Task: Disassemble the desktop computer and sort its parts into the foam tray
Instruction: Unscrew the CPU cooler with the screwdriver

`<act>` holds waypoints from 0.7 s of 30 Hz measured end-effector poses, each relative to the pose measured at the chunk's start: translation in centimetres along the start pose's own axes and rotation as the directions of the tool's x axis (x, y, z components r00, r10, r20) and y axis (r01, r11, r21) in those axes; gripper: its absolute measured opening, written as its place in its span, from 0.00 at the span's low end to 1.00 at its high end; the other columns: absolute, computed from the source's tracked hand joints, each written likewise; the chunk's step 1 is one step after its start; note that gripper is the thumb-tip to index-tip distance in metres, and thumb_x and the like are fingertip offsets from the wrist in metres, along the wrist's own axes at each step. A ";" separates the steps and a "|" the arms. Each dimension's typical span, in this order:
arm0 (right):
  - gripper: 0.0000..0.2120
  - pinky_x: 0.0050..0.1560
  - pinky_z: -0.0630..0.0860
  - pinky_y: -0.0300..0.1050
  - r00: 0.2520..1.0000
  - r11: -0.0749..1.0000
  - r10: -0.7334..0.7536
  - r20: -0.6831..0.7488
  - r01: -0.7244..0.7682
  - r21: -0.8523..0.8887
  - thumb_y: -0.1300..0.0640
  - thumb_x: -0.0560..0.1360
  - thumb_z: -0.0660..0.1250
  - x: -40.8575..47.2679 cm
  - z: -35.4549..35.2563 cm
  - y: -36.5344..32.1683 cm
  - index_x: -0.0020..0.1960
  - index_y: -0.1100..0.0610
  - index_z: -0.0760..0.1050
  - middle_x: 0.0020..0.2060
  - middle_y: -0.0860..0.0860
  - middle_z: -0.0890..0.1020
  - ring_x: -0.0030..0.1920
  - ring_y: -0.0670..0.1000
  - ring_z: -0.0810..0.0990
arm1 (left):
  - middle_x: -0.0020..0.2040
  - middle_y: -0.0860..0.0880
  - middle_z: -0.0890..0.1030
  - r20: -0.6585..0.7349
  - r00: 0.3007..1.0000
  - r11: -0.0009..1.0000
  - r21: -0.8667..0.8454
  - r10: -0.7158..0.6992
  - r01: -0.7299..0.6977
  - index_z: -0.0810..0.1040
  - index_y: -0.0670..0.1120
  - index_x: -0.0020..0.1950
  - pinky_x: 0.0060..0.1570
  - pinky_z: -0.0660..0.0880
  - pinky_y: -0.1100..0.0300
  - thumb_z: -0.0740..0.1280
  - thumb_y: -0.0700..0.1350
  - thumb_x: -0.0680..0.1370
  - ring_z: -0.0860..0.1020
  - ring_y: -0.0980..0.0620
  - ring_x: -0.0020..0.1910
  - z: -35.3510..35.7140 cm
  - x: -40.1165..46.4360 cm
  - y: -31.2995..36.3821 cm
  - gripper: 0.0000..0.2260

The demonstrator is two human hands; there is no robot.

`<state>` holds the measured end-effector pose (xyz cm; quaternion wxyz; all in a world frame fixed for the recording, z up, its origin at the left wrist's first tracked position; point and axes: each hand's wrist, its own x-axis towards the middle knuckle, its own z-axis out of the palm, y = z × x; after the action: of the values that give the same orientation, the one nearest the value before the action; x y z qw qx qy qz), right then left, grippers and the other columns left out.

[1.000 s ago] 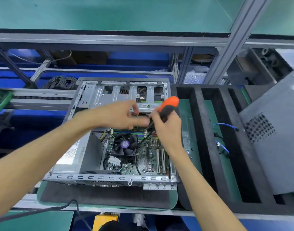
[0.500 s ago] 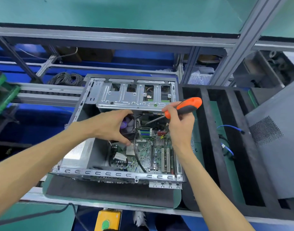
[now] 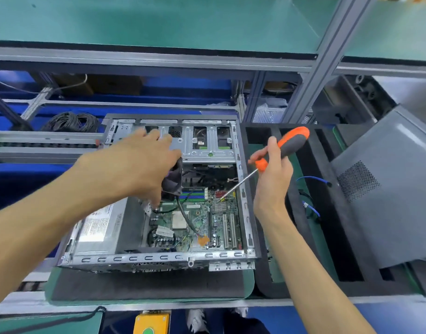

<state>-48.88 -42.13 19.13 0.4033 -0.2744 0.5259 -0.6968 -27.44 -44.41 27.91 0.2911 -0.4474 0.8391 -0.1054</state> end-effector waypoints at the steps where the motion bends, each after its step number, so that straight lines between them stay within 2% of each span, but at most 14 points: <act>1: 0.22 0.47 0.78 0.52 0.999 0.998 0.014 0.035 -0.017 0.068 0.46 0.78 0.65 0.1 -0.1 -0.5 0.26 0.48 0.76 0.26 0.47 0.75 0.30 0.47 0.75 | 0.60 0.50 0.69 0.002 1.000 0.997 0.079 0.011 -0.012 0.67 0.55 0.69 0.57 0.66 0.53 0.74 0.69 0.61 0.69 0.48 0.61 -0.4 0.2 0.1 0.41; 2: 0.22 0.42 0.79 0.52 0.995 0.989 0.038 0.090 -0.051 0.139 0.47 0.79 0.65 0.1 -0.2 -1.0 0.26 0.48 0.76 0.25 0.47 0.74 0.28 0.48 0.74 | 0.62 0.50 0.68 -0.002 1.000 0.993 0.118 0.022 -0.022 0.66 0.56 0.70 0.60 0.65 0.53 0.74 0.69 0.61 0.67 0.48 0.63 -0.7 0.3 0.0 0.42; 3: 0.22 0.33 0.76 0.48 0.987 0.979 0.063 0.148 -0.090 0.184 0.47 0.79 0.66 0.1 -0.4 -1.3 0.26 0.49 0.74 0.24 0.48 0.72 0.25 0.48 0.71 | 0.63 0.50 0.67 -0.012 1.000 0.992 0.121 0.024 -0.023 0.65 0.56 0.72 0.61 0.64 0.53 0.74 0.70 0.61 0.67 0.48 0.63 -1.1 0.2 -0.3 0.43; 4: 0.22 0.26 0.69 0.43 0.977 0.975 0.085 0.196 -0.123 0.188 0.48 0.79 0.66 0.2 -0.6 -1.5 0.26 0.49 0.72 0.24 0.49 0.70 0.24 0.48 0.67 | 0.64 0.50 0.67 -0.027 1.000 0.994 0.113 0.016 -0.013 0.63 0.56 0.73 0.61 0.64 0.53 0.73 0.70 0.61 0.66 0.48 0.63 -1.6 0.1 -0.6 0.45; 6: 0.20 0.20 0.57 0.37 0.953 0.979 0.135 0.271 -0.171 0.113 0.48 0.78 0.68 0.4 -1.0 -1.6 0.29 0.49 0.70 0.24 0.49 0.65 0.23 0.48 0.59 | 0.64 0.50 0.66 -0.030 0.999 0.994 0.104 -0.020 0.023 0.60 0.56 0.74 0.62 0.64 0.52 0.72 0.72 0.60 0.66 0.47 0.64 -2.4 0.2 -1.3 0.48; 8: 0.15 0.20 0.54 0.35 0.918 0.981 0.188 0.348 -0.194 -0.017 0.51 0.79 0.70 0.5 -1.0 -1.4 0.35 0.52 0.74 0.24 0.50 0.61 0.22 0.47 0.55 | 0.66 0.49 0.66 0.055 0.998 0.997 0.065 -0.042 0.038 0.59 0.57 0.75 0.64 0.63 0.52 0.72 0.73 0.59 0.65 0.47 0.65 -3.1 0.3 -1.5 0.50; 10: 0.07 0.20 0.54 0.35 0.856 0.963 0.261 0.446 -0.196 -0.186 0.53 0.80 0.70 0.2 -0.3 -1.3 0.46 0.55 0.80 0.23 0.49 0.61 0.21 0.47 0.56 | 0.65 0.50 0.66 0.125 0.992 1.000 0.018 -0.016 0.014 0.59 0.58 0.76 0.64 0.62 0.52 0.74 0.72 0.59 0.64 0.47 0.66 -3.2 0.3 -1.1 0.49; 11: 0.05 0.20 0.55 0.35 0.809 0.942 0.315 0.496 -0.200 -0.271 0.54 0.80 0.69 0.0 0.2 -1.0 0.52 0.55 0.81 0.23 0.48 0.63 0.20 0.46 0.57 | 0.65 0.50 0.66 0.111 0.994 1.000 0.010 0.015 -0.016 0.58 0.58 0.76 0.64 0.62 0.53 0.74 0.71 0.60 0.64 0.48 0.66 -3.2 0.3 -0.8 0.49; 13: 0.10 0.20 0.56 0.35 0.710 0.884 0.432 0.556 -0.213 -0.416 0.54 0.81 0.67 -0.5 1.1 -0.2 0.59 0.56 0.80 0.25 0.48 0.73 0.19 0.44 0.61 | 0.63 0.51 0.65 0.024 0.997 0.997 -0.020 0.070 -0.069 0.54 0.59 0.77 0.62 0.60 0.54 0.72 0.71 0.62 0.63 0.49 0.64 -3.0 0.2 -0.3 0.50; 15: 0.15 0.20 0.56 0.36 0.643 0.834 0.514 0.568 -0.219 -0.507 0.51 0.81 0.66 -0.6 1.7 0.5 0.59 0.62 0.76 0.34 0.55 0.82 0.21 0.46 0.61 | 0.62 0.52 0.64 -0.060 0.994 0.994 -0.060 0.092 -0.096 0.52 0.59 0.78 0.60 0.59 0.55 0.71 0.72 0.63 0.62 0.50 0.63 -2.6 0.1 -0.2 0.50; 17: 0.23 0.21 0.56 0.37 0.630 0.816 0.536 0.562 -0.216 -0.536 0.47 0.80 0.67 -0.3 1.7 1.0 0.59 0.69 0.75 0.41 0.65 0.82 0.21 0.47 0.62 | 0.61 0.53 0.64 -0.103 0.990 0.987 -0.122 0.092 -0.105 0.52 0.60 0.77 0.56 0.57 0.56 0.72 0.72 0.62 0.62 0.50 0.62 -2.0 -0.1 -0.6 0.50; 18: 0.24 0.21 0.57 0.37 0.633 0.816 0.536 0.559 -0.216 -0.537 0.46 0.80 0.67 -0.2 1.7 1.2 0.58 0.69 0.76 0.45 0.68 0.82 0.21 0.47 0.64 | 0.60 0.54 0.63 -0.116 0.989 0.976 -0.185 0.090 -0.111 0.53 0.61 0.77 0.53 0.56 0.58 0.72 0.71 0.62 0.62 0.52 0.60 -1.5 -0.3 -0.7 0.49; 19: 0.23 0.21 0.58 0.36 0.633 0.817 0.534 0.560 -0.217 -0.534 0.45 0.79 0.68 -0.2 1.7 1.3 0.57 0.67 0.78 0.46 0.67 0.83 0.21 0.47 0.66 | 0.58 0.55 0.63 -0.128 0.988 0.958 -0.259 0.090 -0.121 0.55 0.61 0.77 0.51 0.55 0.59 0.73 0.71 0.62 0.61 0.53 0.57 -1.0 -0.5 -0.8 0.49; 21: 0.17 0.22 0.60 0.37 0.649 0.813 0.525 0.550 -0.192 -0.550 0.45 0.79 0.67 -0.2 1.7 1.6 0.49 0.60 0.80 0.40 0.59 0.86 0.22 0.48 0.69 | 0.55 0.56 0.62 -0.157 0.984 0.909 -0.391 0.086 -0.141 0.57 0.60 0.77 0.51 0.56 0.59 0.75 0.69 0.62 0.59 0.56 0.52 0.3 -0.8 -0.7 0.48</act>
<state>-47.02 -43.04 18.11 0.6266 -0.4807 0.5294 -0.3100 -26.42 -44.18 28.26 0.1409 -0.4396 0.8853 0.0554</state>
